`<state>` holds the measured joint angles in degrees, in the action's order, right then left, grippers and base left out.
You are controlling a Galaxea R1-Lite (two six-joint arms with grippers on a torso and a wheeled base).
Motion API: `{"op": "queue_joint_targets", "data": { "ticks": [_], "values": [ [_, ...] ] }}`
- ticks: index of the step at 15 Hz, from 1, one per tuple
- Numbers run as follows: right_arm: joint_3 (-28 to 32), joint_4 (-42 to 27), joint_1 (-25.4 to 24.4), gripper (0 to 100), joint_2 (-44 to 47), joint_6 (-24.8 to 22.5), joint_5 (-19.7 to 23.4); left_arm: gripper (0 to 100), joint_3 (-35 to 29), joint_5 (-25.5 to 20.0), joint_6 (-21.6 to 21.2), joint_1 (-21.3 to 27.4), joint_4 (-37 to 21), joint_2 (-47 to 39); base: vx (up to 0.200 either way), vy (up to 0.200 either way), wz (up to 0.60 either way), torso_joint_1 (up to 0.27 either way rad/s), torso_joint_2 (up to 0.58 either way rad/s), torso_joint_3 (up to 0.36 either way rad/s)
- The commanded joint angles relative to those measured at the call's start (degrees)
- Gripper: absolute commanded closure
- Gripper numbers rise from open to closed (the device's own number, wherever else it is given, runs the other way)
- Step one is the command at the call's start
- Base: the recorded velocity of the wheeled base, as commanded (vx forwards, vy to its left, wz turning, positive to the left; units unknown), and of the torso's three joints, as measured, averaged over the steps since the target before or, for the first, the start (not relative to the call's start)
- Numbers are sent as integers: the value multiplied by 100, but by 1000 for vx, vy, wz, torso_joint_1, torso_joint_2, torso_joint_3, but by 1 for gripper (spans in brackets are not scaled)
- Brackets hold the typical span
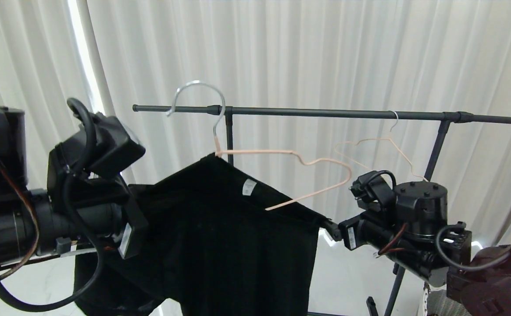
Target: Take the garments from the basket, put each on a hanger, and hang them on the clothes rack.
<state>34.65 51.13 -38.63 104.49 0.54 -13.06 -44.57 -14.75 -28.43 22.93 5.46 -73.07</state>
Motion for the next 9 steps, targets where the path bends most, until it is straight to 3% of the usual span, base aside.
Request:
{"op": "queue_joint_targets", "data": {
  "ticks": [1, 6, 9],
  "values": [
    [-54, 3, 453, 0, -280, -115, 5, 100, 625, 7, -356, -333, -1, 276, 0, 0, 0, 0, 0, 0],
    [-54, -6, 594, 0, -658, -133, 40, 100, 1143, 16, -532, -368, -1, 293, 0, 0, 0, 0, 0, 0],
    [-28, -226, 594, 0, -1097, -133, 321, 100, 1328, 183, -980, -351, -1, -5, 0, 0, 0, 0, 0, 0]
  ]
}}
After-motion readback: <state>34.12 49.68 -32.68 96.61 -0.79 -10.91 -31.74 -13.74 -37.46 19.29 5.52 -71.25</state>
